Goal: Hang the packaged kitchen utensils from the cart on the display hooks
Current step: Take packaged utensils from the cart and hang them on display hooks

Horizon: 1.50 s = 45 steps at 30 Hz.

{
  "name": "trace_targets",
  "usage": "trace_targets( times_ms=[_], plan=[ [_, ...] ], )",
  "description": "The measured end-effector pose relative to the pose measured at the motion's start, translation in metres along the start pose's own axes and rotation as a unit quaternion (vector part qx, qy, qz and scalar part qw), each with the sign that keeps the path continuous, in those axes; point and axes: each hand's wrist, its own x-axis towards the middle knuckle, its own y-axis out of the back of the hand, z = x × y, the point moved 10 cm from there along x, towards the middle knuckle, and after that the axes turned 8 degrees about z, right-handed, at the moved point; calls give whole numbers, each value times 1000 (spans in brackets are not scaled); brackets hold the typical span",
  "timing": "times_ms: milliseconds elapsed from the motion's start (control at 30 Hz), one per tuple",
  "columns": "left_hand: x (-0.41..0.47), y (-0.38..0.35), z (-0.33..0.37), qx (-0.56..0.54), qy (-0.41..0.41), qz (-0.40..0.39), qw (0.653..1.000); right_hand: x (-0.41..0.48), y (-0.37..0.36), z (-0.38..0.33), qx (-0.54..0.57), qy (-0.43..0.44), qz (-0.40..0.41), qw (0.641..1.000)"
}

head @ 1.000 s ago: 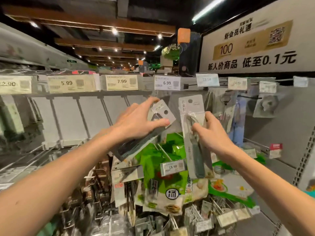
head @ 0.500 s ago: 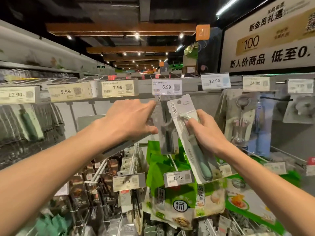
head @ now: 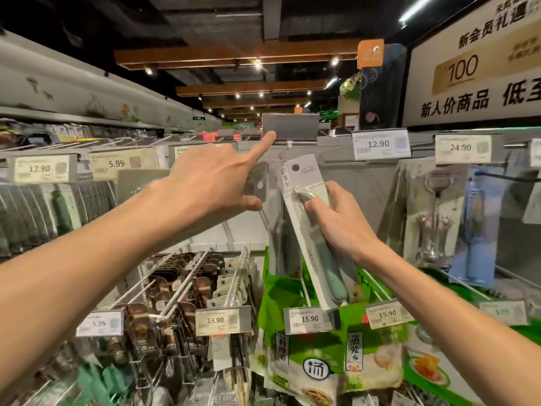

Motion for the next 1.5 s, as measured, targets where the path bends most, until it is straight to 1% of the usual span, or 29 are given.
trace_targets(
  times_ms=[167, 267, 500, 667, 733, 800, 833, 867, 900, 933, 1000, 1067, 1133, 1200, 1233, 1300, 1400, 1500],
  plan=[
    [7, -8, -5, -20, -13, -37, 999, 9, -13, 0, 2, -2, -9, 1000],
    [7, -10, -7, -42, -7, -60, 997, 13, -21, 4, -17, -5, -15, 1000],
    [3, -20, -7, -96, 2, -68, 993, 18, -34, 23, -37, -24, -38, 998],
    [-1, -22, -6, -140, 21, -52, 989, 18, -36, 30, -62, -40, -51, 996],
    [-2, -21, -5, -152, 27, -45, 987, 13, -33, 32, -85, -33, -63, 994],
    [-5, -18, -4, -182, 38, -31, 982, 4, -22, 29, -111, -15, -52, 992],
    [-7, -14, -3, -212, 45, -9, 976, -3, -15, 28, -94, -15, -42, 995],
    [-9, -8, -2, -253, 51, 27, 966, -13, -9, 25, -52, -21, -45, 997],
    [-14, 0, 1, -303, 55, 70, 949, -25, -6, 20, 0, -22, -67, 998],
    [-21, 7, 5, -359, 59, 110, 925, -39, -7, 11, 43, -18, -105, 993],
    [-32, 16, 18, -469, 72, 159, 866, -62, -8, -6, 79, -2, -160, 984],
    [-35, 15, 34, -553, 103, 171, 809, -67, -3, -16, 125, 6, -153, 980],
    [-33, 11, 48, -601, 145, 160, 769, -60, 8, -15, 169, 6, -103, 980],
    [-27, 3, 61, -645, 180, 134, 730, -53, 21, -13, 181, 12, -64, 981],
    [-24, -2, 68, -668, 198, 114, 708, -51, 26, -11, 188, 10, -58, 980],
    [-20, -11, 78, -693, 230, 76, 679, -48, 37, -3, 188, -2, -52, 981],
    [-17, -24, 94, -741, 257, 34, 620, -45, 53, 8, 155, -17, -43, 987],
    [-19, -37, 115, -776, 280, -15, 566, -47, 68, 23, 155, -50, -3, 987]
  ],
)
